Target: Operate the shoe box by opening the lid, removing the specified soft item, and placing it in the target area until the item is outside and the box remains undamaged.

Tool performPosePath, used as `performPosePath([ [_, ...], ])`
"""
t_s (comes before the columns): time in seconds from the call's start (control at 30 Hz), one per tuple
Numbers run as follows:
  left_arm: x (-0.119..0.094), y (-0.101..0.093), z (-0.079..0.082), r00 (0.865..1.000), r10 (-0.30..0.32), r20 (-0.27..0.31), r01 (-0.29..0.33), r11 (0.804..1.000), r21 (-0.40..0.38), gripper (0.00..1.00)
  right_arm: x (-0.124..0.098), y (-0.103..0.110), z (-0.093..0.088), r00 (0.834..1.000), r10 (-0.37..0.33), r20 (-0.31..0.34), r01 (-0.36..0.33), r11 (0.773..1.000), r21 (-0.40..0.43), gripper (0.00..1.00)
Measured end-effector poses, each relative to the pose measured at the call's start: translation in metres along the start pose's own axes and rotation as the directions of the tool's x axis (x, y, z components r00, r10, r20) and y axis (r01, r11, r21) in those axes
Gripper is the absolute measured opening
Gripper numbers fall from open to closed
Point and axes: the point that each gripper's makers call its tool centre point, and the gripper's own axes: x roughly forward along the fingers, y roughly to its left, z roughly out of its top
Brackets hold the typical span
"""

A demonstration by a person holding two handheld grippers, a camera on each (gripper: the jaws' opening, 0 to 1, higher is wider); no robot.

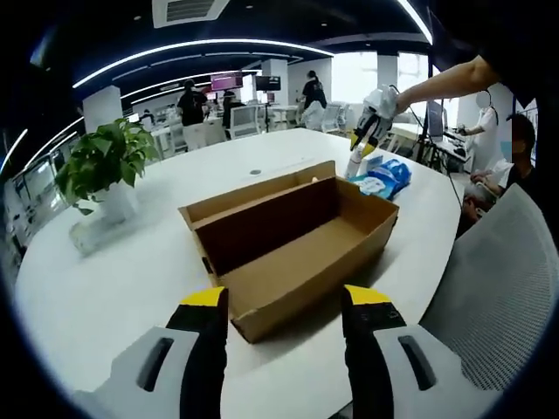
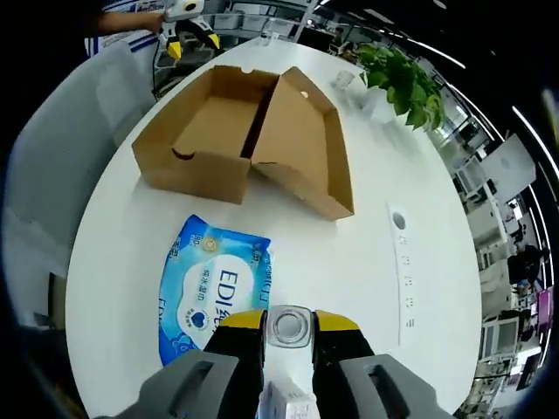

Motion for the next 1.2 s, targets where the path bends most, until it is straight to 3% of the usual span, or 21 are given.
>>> performPosePath([
  [0.67,0.005,0.005,-0.006,1.000,0.002,-0.019,-0.002,1.000,-0.013,0.51,-0.004,-0.009,-0.006,1.000,0.002,-0.007,-0.001,0.998,0.064,0.19],
  [0.83,0.007,0.005,-0.006,1.000,0.000,-0.020,0.000,1.000,-0.013,0.51,-0.004,-0.013,-0.004,1.000,-0.012,-0.003,0.013,0.987,0.163,0.17],
  [1.2,0.005,0.007,-0.009,1.000,0.010,-0.021,-0.010,1.000,-0.029,0.50,-0.003,-0.019,-0.010,1.000,-0.022,-0.013,0.024,0.986,0.163,0.18],
])
